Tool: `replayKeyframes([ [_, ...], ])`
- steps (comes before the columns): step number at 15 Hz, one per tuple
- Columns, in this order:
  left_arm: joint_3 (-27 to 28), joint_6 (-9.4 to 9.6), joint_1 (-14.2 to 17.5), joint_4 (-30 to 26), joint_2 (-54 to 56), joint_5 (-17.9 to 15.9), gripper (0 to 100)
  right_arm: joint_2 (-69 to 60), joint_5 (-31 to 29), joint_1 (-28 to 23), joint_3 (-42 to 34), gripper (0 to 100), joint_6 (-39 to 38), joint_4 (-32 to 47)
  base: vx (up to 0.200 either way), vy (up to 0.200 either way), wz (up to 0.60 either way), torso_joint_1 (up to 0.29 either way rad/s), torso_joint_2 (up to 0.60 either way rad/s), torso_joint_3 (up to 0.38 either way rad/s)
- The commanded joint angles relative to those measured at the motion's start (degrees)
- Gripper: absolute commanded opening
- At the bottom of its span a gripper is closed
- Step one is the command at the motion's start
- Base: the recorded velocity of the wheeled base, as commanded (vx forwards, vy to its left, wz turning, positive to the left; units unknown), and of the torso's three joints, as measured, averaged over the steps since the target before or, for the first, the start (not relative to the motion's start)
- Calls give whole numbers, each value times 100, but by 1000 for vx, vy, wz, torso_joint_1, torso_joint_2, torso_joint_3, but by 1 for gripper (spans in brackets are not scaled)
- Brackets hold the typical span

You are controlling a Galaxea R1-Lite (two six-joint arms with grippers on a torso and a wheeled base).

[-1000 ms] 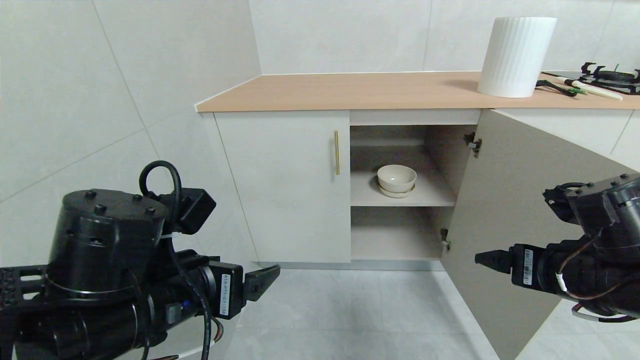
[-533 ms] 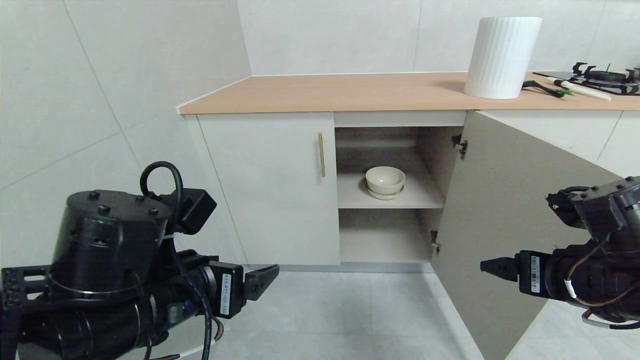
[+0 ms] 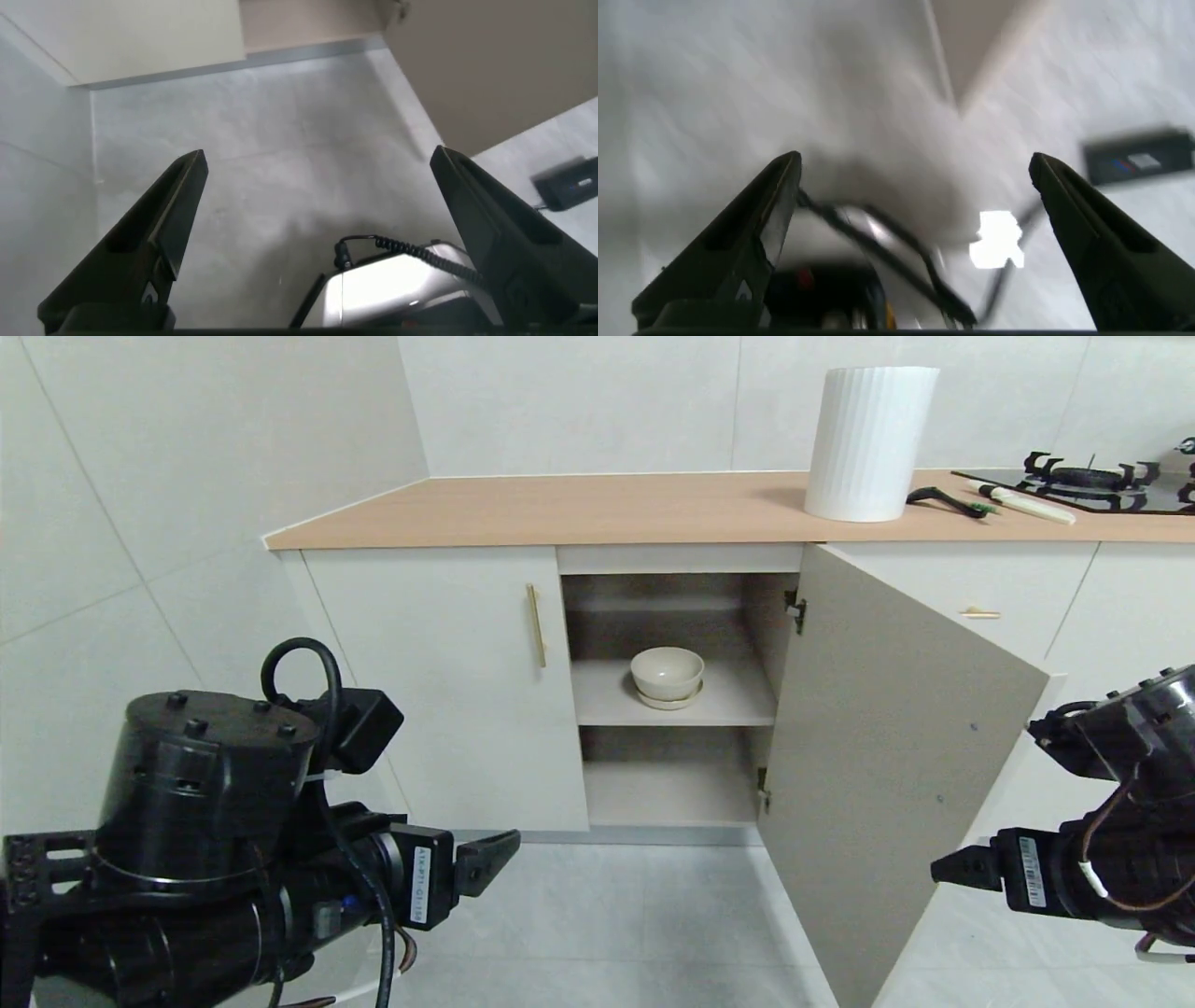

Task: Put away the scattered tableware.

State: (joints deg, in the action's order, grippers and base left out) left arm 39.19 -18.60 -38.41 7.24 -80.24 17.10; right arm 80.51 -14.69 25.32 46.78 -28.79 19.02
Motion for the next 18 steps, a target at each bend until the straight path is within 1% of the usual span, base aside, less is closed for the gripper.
replayKeyframes([
  [1,-8,-12,0,5,-9,4,100,88,36,-449,262,100,49,225,0,0,0,0,0,0],
  [3,-8,-21,18,-3,-1,4,100,185,36,-1091,367,100,331,225,0,0,0,0,0,0],
  [4,-8,-21,36,-3,-1,4,100,237,28,-1284,420,100,375,216,0,0,0,0,0,0],
  [5,-8,-21,44,5,-1,4,100,369,10,-1759,534,100,542,216,0,0,0,0,0,0],
  [6,1,-21,44,5,8,4,100,484,-8,-2093,578,100,700,190,0,0,0,0,0,0],
  [8,-8,-29,44,5,17,4,100,738,-16,-2453,701,100,726,23,0,0,0,0,0,0],
  [9,-8,-29,44,5,17,4,100,738,-16,-2453,701,100,726,23,0,0,0,0,0,0],
  [10,-8,-29,44,5,17,4,100,941,-34,-2594,710,100,700,-328,0,0,0,0,0,0],
  [11,1,-29,44,5,17,-5,100,1072,-25,-2602,675,100,612,-601,0,0,0,0,0,0],
  [13,1,-29,44,5,17,-5,100,1336,-25,-2567,684,100,243,-865,0,0,0,0,0,0],
  [15,1,-29,44,5,17,-5,100,1450,-25,-2550,684,100,172,-1076,0,0,0,0,0,0],
  [18,1,-29,44,5,17,-5,100,1635,-25,-2268,693,100,-329,-1436,0,0,0,0,0,0],
])
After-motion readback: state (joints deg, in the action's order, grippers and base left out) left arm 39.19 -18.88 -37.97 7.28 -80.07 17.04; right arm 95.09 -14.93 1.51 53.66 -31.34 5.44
